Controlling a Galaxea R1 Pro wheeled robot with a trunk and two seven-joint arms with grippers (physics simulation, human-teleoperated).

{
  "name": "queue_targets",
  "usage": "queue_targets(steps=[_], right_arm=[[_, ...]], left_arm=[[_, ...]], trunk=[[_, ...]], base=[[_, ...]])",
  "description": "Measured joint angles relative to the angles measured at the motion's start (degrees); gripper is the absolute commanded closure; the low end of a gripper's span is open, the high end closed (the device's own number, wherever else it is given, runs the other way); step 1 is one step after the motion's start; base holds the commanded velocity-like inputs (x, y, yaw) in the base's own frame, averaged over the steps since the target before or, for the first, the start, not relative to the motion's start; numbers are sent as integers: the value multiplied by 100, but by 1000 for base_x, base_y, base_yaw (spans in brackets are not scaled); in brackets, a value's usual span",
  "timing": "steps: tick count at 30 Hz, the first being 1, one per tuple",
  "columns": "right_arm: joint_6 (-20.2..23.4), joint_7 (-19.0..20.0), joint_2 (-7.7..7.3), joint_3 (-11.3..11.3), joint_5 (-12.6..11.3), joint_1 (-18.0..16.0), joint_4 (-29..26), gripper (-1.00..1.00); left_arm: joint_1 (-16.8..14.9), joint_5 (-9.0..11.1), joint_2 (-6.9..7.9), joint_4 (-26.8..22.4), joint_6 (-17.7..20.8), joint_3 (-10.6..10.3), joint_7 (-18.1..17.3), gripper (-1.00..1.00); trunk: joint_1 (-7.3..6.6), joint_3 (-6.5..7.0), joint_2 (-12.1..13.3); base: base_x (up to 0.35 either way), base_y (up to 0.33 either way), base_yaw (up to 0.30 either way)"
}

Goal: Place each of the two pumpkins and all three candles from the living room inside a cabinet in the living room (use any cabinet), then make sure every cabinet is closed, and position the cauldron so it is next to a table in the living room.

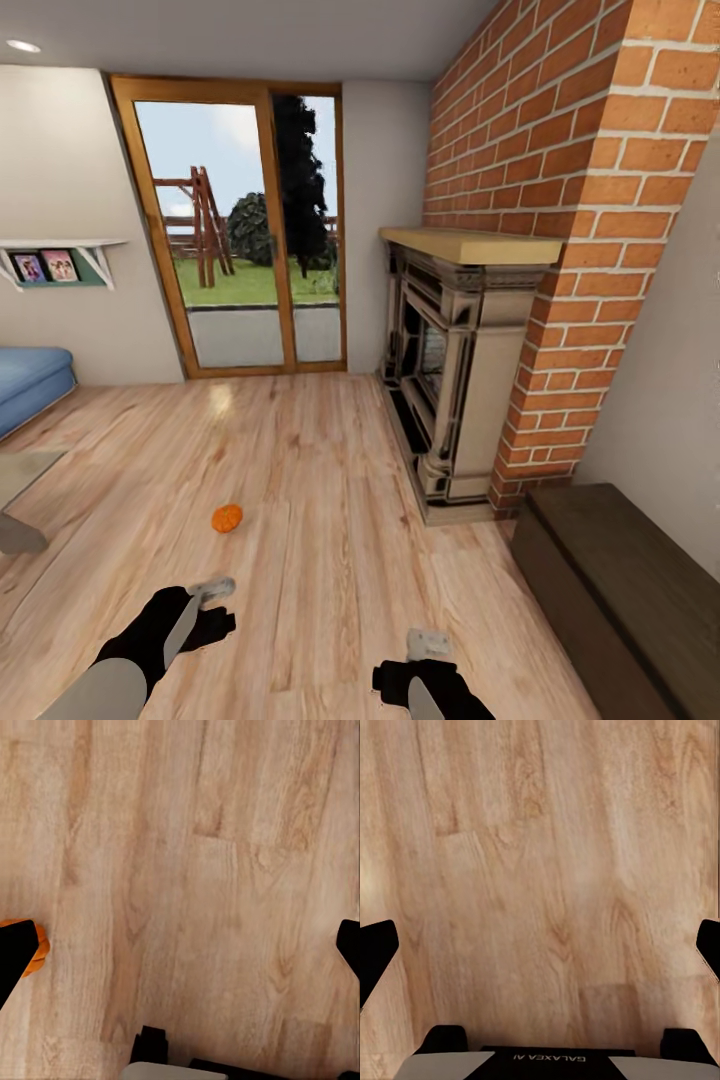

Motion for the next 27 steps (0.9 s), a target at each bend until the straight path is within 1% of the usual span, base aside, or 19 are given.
queue_targets(steps=[4,16,27], right_arm=[[0,0,-6,0,1,0,0,-100],[-1,0,-8,6,0,0,0,-100],[3,15,-8,7,-1,0,-1,-100]], left_arm=[[0,-3,0,0,4,-4,-66,-100],[0,-3,0,1,-3,-9,-79,-100],[0,-3,0,0,-3,-9,-79,-100]], trunk=[[0,0,0],[0,0,0],[1,0,0]], base=[[336,0,-206],[329,0,-225],[188,10,-264]])
